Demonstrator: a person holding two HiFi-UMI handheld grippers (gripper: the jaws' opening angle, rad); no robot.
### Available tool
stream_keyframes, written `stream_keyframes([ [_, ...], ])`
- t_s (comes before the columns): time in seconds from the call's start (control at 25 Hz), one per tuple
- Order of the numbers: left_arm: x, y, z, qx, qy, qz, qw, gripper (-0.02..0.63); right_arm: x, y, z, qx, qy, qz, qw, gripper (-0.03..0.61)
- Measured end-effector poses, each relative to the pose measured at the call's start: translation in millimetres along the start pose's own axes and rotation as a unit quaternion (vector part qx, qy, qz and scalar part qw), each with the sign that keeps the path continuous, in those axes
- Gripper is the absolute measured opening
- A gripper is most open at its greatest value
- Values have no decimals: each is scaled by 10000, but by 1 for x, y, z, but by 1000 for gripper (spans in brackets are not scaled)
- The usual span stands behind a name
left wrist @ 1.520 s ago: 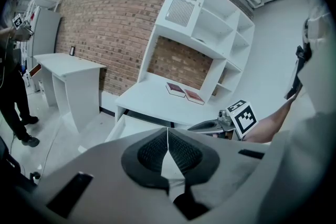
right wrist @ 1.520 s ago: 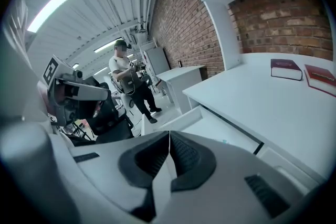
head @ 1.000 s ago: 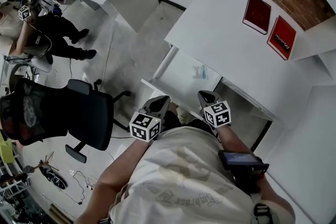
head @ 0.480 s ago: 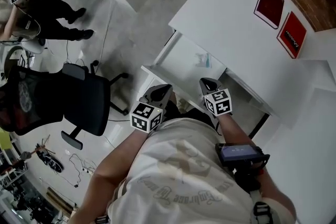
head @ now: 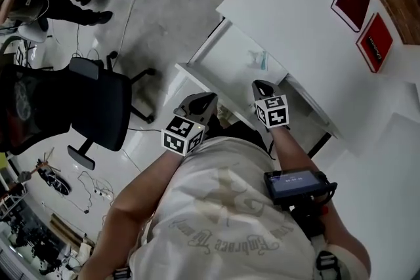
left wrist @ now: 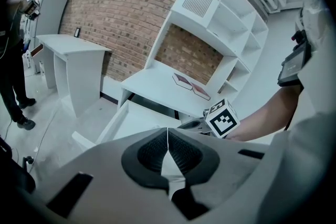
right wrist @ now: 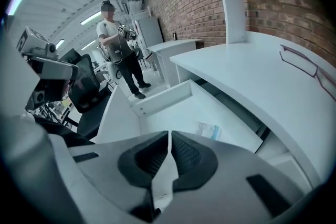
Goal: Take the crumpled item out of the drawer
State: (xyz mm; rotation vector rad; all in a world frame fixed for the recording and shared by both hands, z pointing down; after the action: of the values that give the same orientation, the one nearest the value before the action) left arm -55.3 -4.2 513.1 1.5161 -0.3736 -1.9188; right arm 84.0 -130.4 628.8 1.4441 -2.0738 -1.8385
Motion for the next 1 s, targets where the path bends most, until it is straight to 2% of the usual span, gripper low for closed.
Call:
stream_keyframes([
  [0.32, -4, 10, 6, -32, -131, -21, 9999, 23, -8, 26, -15, -157, 20, 337, 9993, 34],
  [0.48, -11, 14, 6, -97, -192, 38, 9998, 23, -15, 41, -22, -242, 45, 554, 9982, 104],
  [0.8, -20, 16, 11, -171, -244, 112, 9995, 23, -19, 66, -30, -519, -423, 1021, 9925, 158],
  [1.0, -26, 17, 24, -58, -348, 115, 9993, 23, -10, 83, -38, -672, -446, 1081, 9909, 195],
])
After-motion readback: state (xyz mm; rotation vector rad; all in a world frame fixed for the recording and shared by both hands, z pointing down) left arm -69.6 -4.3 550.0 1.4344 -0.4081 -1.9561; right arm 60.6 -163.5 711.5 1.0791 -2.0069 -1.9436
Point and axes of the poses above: the fingertips, and each gripper's own axes: y forward along the fingers, z to its left, x out of its top, the point moved 5 cm from there along -y, backward along the fingers, and after that the axes turned 10 degrees about y, right-handed, at the moved point
